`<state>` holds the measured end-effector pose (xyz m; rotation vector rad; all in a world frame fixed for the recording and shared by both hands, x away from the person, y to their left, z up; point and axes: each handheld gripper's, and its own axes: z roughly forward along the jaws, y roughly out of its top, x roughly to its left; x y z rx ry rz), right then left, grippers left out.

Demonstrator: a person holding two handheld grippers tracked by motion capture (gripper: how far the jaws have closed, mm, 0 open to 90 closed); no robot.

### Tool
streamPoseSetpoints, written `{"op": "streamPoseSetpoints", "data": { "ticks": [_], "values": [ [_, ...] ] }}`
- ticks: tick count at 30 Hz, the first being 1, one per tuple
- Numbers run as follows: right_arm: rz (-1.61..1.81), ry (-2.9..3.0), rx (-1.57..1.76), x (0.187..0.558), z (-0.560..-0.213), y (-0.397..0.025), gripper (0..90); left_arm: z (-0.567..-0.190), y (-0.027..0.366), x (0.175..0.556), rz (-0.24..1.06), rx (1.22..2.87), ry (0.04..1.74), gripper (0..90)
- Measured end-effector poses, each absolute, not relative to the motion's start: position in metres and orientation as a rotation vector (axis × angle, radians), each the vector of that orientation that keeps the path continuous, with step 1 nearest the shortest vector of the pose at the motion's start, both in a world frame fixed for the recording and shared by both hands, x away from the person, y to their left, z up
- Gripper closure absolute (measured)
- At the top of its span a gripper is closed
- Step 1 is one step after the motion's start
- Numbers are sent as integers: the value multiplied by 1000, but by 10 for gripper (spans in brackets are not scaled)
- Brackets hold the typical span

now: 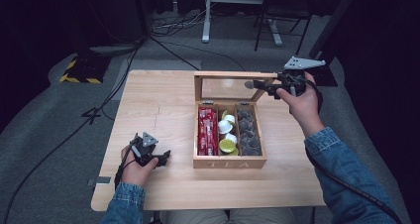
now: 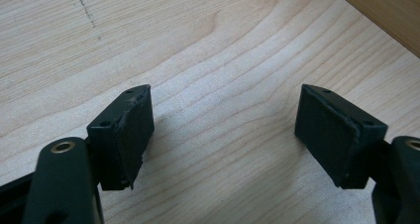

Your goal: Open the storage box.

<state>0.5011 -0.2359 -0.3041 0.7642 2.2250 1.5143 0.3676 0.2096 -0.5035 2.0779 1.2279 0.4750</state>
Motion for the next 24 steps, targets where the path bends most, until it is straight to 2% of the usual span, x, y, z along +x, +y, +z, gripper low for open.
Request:
{"op": "streamPoseSetpoints", "data": {
  "ticks": [24],
  "values": [
    [1534,2146,876,544,-305,-229,420,-504,212,365,471,2074,1236,226]
  ]
}}
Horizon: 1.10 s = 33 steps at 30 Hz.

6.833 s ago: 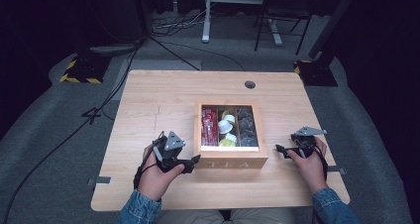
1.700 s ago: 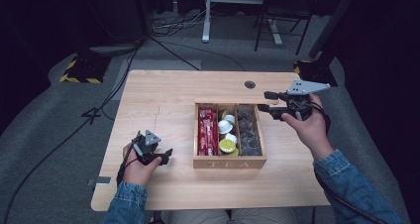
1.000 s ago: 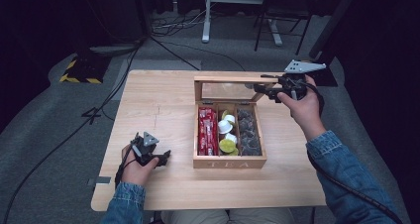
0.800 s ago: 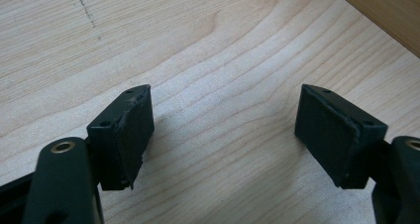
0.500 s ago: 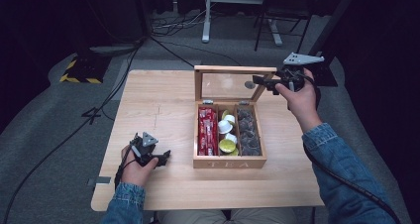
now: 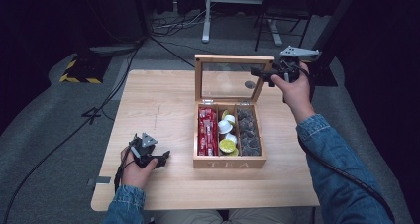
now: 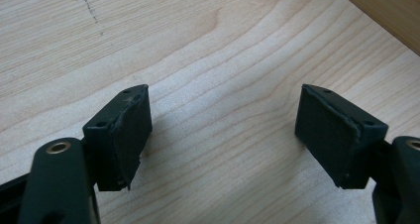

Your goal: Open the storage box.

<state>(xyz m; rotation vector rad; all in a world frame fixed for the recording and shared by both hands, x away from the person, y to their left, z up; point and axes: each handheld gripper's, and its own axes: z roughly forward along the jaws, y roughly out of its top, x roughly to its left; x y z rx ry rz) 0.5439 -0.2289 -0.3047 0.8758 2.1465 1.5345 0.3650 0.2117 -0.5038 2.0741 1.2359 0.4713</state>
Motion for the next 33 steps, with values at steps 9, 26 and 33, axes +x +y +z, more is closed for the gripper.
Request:
{"op": "streamPoseSetpoints", "data": {
  "ticks": [9,26,33],
  "values": [
    [1508,2132,918,559,-310,-227,420,-503,212,365,473,2080,1235,225],
    [1463,2126,1025,582,-333,-224,415,-504,211,368,472,2078,1235,207],
    [1472,2104,1048,587,-342,-223,391,-504,211,368,472,2077,1235,205]
  ]
}}
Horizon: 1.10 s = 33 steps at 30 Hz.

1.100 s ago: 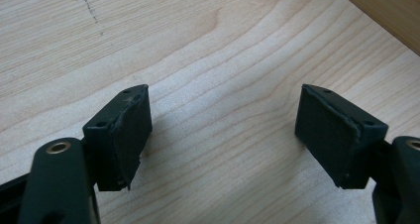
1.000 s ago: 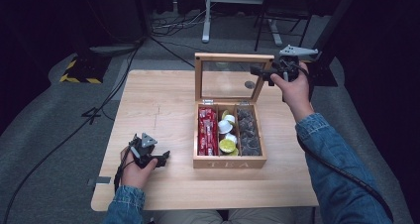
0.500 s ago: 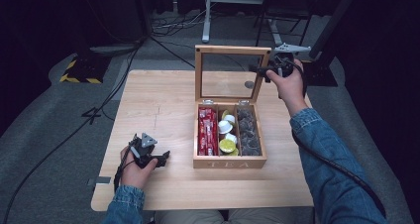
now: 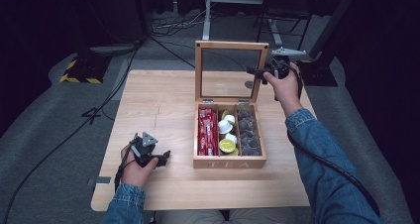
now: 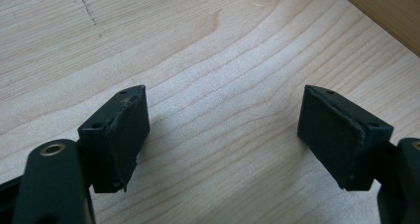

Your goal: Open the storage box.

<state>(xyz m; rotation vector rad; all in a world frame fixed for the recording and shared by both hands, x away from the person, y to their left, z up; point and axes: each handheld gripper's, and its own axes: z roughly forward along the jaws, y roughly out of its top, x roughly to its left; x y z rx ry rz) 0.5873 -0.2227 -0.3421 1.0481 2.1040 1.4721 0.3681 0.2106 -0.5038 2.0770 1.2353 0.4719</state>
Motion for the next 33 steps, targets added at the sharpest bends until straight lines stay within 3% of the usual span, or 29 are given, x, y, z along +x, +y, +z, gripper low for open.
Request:
{"op": "streamPoseSetpoints", "data": {
  "ticks": [33],
  "values": [
    [1384,2110,1118,595,-366,-221,311,-504,210,375,461,2093,1220,176]
  ]
}}
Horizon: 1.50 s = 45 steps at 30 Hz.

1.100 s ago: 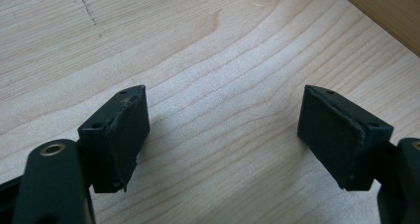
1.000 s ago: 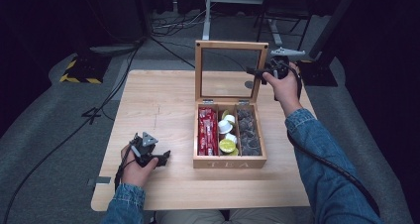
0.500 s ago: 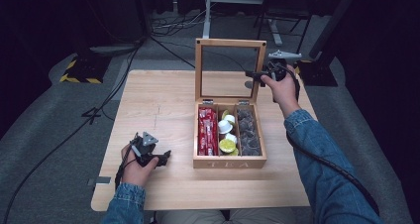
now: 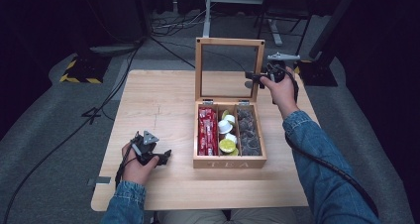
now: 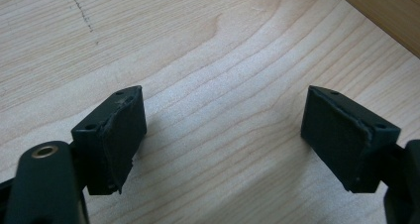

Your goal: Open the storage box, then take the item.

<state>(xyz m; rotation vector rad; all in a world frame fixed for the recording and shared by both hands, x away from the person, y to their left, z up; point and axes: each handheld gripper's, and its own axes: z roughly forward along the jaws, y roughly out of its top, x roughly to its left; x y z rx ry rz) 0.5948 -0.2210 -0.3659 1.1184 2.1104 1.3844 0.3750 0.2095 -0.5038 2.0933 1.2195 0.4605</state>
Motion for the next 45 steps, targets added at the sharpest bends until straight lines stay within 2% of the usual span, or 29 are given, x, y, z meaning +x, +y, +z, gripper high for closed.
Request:
{"op": "streamPoseSetpoints", "data": {
  "ticks": [4,15,28,37,43,44,45],
  "values": [
    [1371,2089,1133,592,-361,-226,264,-504,208,377,462,2091,1222,168],
    [1365,2127,1131,574,-342,-241,269,-504,207,382,451,2096,1212,160],
    [1444,2230,962,523,-313,-230,250,-504,207,384,454,2102,1207,160],
    [1513,2252,888,493,-311,-216,237,-504,206,385,452,2100,1211,160],
    [1530,2302,842,478,-314,-207,274,-504,206,383,460,2101,1211,161],
    [1512,2334,818,475,-314,-205,335,-504,206,383,459,2101,1211,161],
    [1512,2334,818,475,-314,-205,335,-504,206,383,459,2101,1211,161]
  ]
}}
